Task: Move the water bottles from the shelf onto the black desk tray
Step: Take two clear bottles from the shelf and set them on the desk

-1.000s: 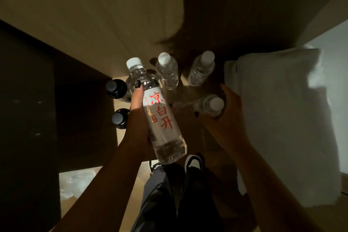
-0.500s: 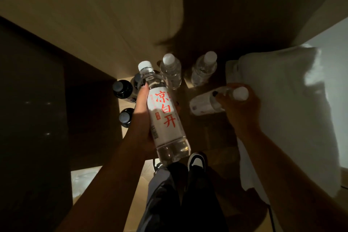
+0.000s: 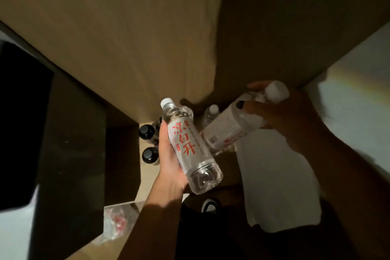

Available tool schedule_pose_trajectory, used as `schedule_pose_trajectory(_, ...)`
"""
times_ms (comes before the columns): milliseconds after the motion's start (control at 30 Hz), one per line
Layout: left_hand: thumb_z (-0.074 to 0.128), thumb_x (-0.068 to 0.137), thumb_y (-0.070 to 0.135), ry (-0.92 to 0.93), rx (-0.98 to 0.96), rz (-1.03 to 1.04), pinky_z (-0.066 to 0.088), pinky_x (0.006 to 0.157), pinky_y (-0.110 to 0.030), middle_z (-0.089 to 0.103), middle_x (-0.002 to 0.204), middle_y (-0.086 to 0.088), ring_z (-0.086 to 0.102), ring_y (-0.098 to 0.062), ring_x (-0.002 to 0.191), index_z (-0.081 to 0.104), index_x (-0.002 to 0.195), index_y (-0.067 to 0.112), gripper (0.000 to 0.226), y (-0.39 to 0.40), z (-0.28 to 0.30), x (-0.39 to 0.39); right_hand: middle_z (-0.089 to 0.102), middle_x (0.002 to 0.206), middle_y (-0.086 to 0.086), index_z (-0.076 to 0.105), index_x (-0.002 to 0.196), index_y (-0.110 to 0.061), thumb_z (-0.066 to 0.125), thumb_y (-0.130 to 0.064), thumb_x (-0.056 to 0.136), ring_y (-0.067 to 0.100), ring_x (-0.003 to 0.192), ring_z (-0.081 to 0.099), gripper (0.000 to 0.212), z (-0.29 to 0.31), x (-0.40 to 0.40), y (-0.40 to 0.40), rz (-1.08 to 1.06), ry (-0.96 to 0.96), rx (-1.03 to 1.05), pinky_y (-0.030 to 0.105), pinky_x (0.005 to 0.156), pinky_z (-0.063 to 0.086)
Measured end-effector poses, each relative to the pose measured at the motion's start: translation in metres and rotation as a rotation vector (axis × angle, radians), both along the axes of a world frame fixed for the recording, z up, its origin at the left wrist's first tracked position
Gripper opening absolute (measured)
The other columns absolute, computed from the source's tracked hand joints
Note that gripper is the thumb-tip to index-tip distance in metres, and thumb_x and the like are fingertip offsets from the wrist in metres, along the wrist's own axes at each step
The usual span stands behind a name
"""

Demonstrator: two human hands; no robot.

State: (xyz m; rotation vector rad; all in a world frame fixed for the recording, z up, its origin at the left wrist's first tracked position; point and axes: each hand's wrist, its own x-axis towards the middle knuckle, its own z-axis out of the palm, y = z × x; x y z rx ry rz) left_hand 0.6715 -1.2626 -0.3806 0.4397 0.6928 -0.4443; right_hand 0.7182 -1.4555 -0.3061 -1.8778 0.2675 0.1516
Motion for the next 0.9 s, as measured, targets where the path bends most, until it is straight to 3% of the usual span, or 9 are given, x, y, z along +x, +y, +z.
schedule_pose_trajectory(133,0.049,0.084,0.066,0.007,0.102,0.008,0.055,0.057,-0.031,0.066,0.073,-0.003,0.066,-0.018,0.060,0.063,0.085,0.019,0.049,-0.012,0.053,-0.003,0.068,0.082,-0.012,0.069,0.091,-0.019,0.081,-0.026,0.064,0.008,0.081,0.068,0.030,0.059,-0.008,0.006,-0.013,-0.141,-0.058,0.036,0.067,0.060)
schedule_pose_trajectory(233,0.052,0.083,0.066,-0.056,0.052,0.028,0.056,0.055,-0.029,0.059,0.076,0.001,0.067,-0.013,0.058,0.056,0.083,0.021,0.045,-0.018,0.092,-0.003,0.065,0.068,-0.016,0.064,0.077,-0.020,0.079,-0.029,0.069,0.004,0.069,0.066,0.020,0.106,-0.015,0.016,0.042,-0.338,-0.177,0.025,0.060,0.054)
schedule_pose_trajectory(367,0.064,0.072,0.069,-0.130,-0.009,0.000,0.055,0.077,-0.041,0.056,0.073,-0.001,0.062,-0.020,0.069,0.055,0.081,0.022,0.049,-0.020,0.147,-0.008,0.070,0.091,-0.006,0.066,0.095,-0.015,0.075,-0.039,0.075,0.008,0.083,0.067,0.033,0.168,-0.021,0.015,0.077,-0.516,-0.266,0.021,0.069,0.052)
schedule_pose_trajectory(500,0.058,0.079,0.065,-0.230,-0.034,0.060,0.056,0.056,-0.035,0.053,0.064,0.000,0.058,-0.017,0.055,0.054,0.070,0.018,0.047,-0.019,0.196,-0.015,0.065,0.093,-0.012,0.058,0.092,-0.030,0.074,-0.035,0.074,0.004,0.087,0.063,0.024,0.216,-0.027,0.019,0.110,-0.458,0.025,0.023,0.075,0.049)
schedule_pose_trajectory(700,0.058,0.076,0.067,-0.294,0.009,0.049,0.057,0.059,-0.038,0.056,0.072,-0.003,0.057,-0.020,0.063,0.056,0.081,0.016,0.051,-0.003,0.235,-0.033,0.063,0.101,-0.007,0.048,0.107,-0.026,0.064,-0.040,0.080,0.000,0.087,0.066,0.033,0.237,-0.038,0.030,0.106,-0.555,0.422,0.016,0.074,0.052)
schedule_pose_trajectory(833,0.055,0.082,0.065,-0.296,-0.011,0.042,0.055,0.046,-0.042,0.059,0.064,-0.007,0.062,-0.024,0.049,0.058,0.078,0.012,0.053,0.007,0.257,-0.056,0.064,0.119,0.010,0.045,0.118,-0.028,0.067,-0.053,0.073,0.024,0.103,0.068,0.055,0.218,-0.052,0.048,0.061,-0.491,0.625,0.038,0.088,0.056)
schedule_pose_trajectory(900,0.057,0.080,0.066,-0.302,-0.006,-0.006,0.055,0.050,-0.045,0.059,0.064,-0.007,0.063,-0.025,0.050,0.059,0.076,0.012,0.054,0.016,0.264,-0.065,0.066,0.116,0.016,0.046,0.115,-0.026,0.073,-0.060,0.066,0.027,0.091,0.072,0.065,0.215,-0.063,0.060,-0.018,-0.484,0.763,0.035,0.075,0.059)
